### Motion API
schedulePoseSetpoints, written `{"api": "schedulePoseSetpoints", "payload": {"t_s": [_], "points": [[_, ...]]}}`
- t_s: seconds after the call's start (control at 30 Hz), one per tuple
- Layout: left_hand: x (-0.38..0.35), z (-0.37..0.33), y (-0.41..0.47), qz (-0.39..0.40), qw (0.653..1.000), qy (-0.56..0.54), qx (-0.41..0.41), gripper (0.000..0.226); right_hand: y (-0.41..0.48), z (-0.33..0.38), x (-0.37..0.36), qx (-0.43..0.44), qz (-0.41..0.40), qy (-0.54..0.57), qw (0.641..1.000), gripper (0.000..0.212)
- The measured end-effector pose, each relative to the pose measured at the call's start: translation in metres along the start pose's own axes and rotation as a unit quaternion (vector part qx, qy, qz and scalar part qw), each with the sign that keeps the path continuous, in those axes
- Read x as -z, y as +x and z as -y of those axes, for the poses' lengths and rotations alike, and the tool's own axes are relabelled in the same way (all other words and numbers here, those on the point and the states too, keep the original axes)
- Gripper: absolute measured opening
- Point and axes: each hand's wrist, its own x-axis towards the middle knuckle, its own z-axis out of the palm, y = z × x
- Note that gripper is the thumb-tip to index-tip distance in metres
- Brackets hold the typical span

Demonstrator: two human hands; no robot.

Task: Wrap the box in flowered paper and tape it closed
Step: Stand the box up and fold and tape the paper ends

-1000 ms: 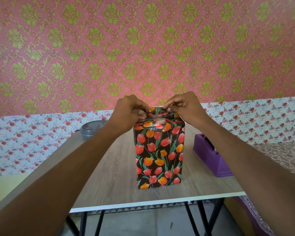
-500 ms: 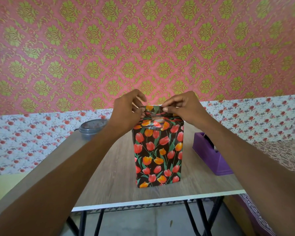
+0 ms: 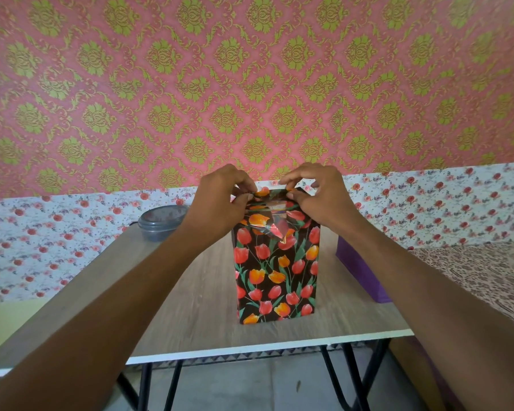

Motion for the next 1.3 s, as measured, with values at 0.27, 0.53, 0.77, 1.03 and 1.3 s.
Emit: {"api": "schedulePoseSetpoints", "payload": {"t_s": [0.27, 0.53, 0.77, 1.03, 1.3], "points": [[0.006, -0.004, 0.000, 0.032, 0.999, -0.023, 0.006, 0.014, 0.002, -0.002, -0.003, -0.002, 0.044, 0.044, 0.998, 0.035], [0.003, 0.003, -0.006, 0.045, 0.998, -0.052, -0.001, 0.011, 0.001, -0.003, -0.007, -0.002, 0.038, 0.113, 0.993, 0.033], [0.007, 0.010, -0.008, 0.057, 0.995, -0.075, -0.024, 0.010, 0.002, -0.007, -0.011, 0.004, 0.031, 0.131, 0.991, 0.031], [0.009, 0.014, -0.012, 0.059, 0.992, -0.104, -0.036, 0.017, 0.002, -0.004, -0.013, 0.008, 0.031, 0.163, 0.986, 0.024], [0.015, 0.015, -0.021, 0.134, 0.976, -0.166, -0.039, 0.041, 0.000, -0.004, -0.011, 0.023, 0.027, 0.163, 0.986, 0.024]]}}
